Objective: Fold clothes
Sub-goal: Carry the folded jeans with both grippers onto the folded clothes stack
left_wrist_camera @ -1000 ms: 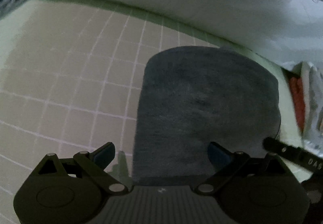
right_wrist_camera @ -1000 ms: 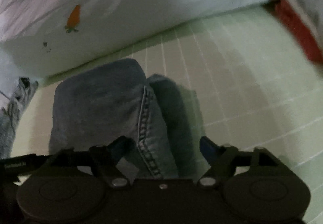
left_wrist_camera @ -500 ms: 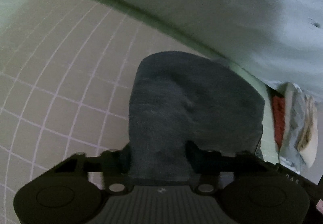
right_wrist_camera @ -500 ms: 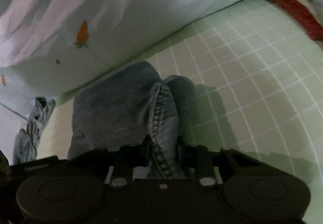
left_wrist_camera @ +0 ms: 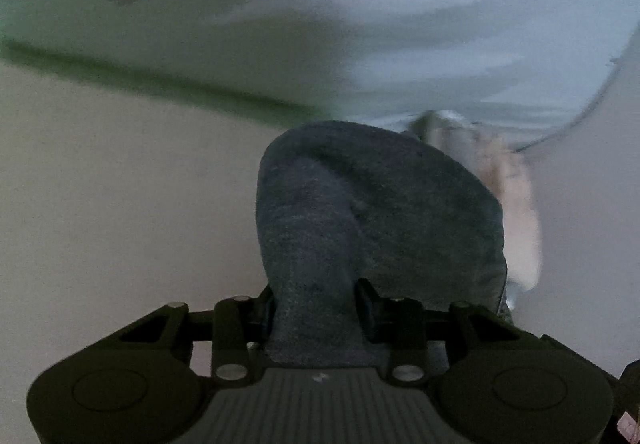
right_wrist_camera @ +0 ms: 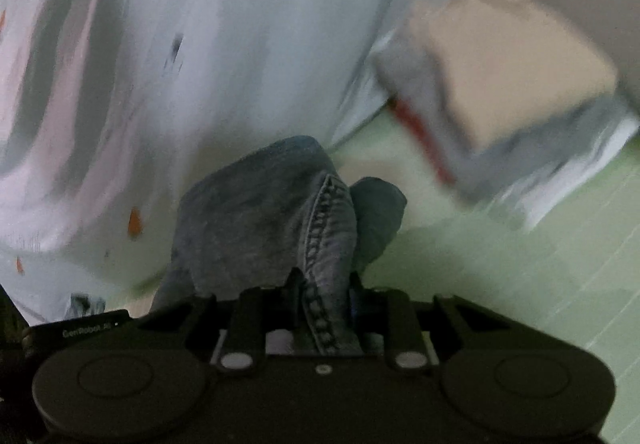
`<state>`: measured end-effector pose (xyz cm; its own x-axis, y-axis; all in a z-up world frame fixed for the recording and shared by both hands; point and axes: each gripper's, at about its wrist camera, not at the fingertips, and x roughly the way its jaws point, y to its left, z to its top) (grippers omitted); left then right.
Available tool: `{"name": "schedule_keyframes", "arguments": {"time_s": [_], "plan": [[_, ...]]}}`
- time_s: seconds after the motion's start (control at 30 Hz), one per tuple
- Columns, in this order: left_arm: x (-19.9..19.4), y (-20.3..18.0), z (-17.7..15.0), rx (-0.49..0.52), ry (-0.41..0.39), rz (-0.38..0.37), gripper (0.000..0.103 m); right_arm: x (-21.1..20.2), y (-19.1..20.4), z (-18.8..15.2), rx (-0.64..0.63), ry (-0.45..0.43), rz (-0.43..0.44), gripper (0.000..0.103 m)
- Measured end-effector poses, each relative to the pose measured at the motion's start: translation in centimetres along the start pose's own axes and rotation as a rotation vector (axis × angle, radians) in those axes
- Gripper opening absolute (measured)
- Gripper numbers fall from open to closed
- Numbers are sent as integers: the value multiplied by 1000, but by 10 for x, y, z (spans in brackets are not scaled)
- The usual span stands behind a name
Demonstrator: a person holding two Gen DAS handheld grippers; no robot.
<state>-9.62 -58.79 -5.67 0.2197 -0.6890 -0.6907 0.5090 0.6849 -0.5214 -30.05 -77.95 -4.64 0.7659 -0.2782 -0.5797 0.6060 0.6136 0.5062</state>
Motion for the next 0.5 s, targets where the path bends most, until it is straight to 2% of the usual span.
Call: {"name": "schedule_keyframes", "arguments": {"time_s": [0.2, 0.33, 0.37, 0.4, 0.43, 0.5], "plan": [[49, -120, 39, 81, -89, -136, 41, -37, -61, 102, -54, -182, -23, 22], [87, -192, 75, 153, -149, -209, 41, -4, -99, 145, -44, -170, -114, 23], [101, -203, 79, 174, -149, -185, 43, 5, -109, 156, -42, -168, -136, 23], [117, -210, 82, 195, -144, -149, 48, 13, -118, 167, -40, -165, -159, 27], [133, -218, 84, 216, -140, -113, 51, 22, -128, 177, -37, -162, -182, 36], [165, -234, 89, 258, -131, -41, 77, 38, -147, 199, -32, -156, -227, 47]]}}
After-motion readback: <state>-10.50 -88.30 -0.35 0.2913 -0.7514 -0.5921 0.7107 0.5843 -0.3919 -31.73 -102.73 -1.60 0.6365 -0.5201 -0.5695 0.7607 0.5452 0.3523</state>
